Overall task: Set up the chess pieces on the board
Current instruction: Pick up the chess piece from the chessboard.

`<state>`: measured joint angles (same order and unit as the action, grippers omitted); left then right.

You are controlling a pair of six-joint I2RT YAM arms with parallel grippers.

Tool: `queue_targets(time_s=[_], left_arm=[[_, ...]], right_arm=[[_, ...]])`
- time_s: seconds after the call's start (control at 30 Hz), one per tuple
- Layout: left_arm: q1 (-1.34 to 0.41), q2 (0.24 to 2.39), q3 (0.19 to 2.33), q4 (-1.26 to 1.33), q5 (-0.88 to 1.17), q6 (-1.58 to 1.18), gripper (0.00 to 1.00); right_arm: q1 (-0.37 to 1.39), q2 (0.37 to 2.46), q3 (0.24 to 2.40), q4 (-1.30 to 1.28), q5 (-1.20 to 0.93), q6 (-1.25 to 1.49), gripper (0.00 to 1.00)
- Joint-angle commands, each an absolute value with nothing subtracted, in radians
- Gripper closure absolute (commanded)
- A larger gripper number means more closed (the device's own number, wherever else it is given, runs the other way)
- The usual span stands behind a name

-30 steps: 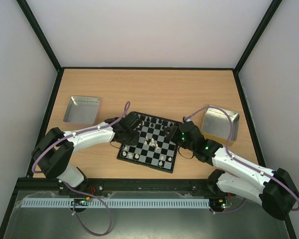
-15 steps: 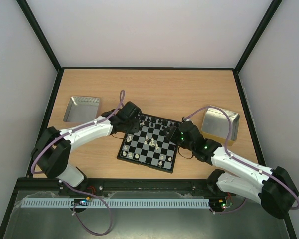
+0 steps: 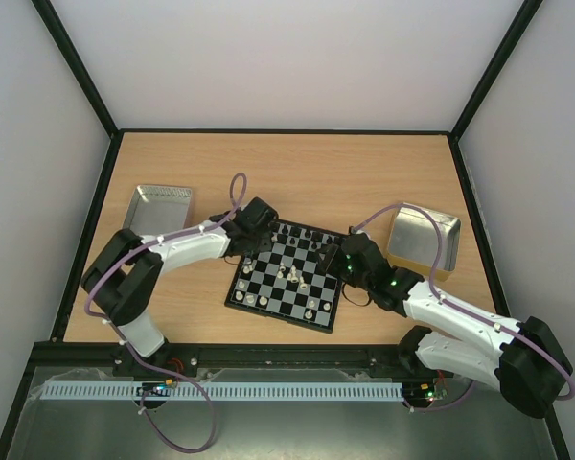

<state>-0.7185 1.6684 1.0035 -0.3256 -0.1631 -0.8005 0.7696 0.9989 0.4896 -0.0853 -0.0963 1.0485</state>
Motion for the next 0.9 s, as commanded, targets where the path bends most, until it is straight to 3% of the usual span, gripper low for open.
queue_targets(time_s=[0.0,0.67,0.87], left_arm=[[-0.707,1.696,1.043,-0.299,-0.21,-0.833,0.71],[-0.69,1.792,1.078,-0.326,-0.234,-0.839,0.66],[-0.69,1.783,1.062,-0.332,-0.237,-0.838,0.72]], right_arm=[[0.766,0.99,0.494,-0.115,-0.065,1.03,0.6],[0.767,0.979,0.488,-0.123,-0.052,1.026,0.6],[0.767,0.979,0.486,-0.12,-0.053,1.028,0.61]])
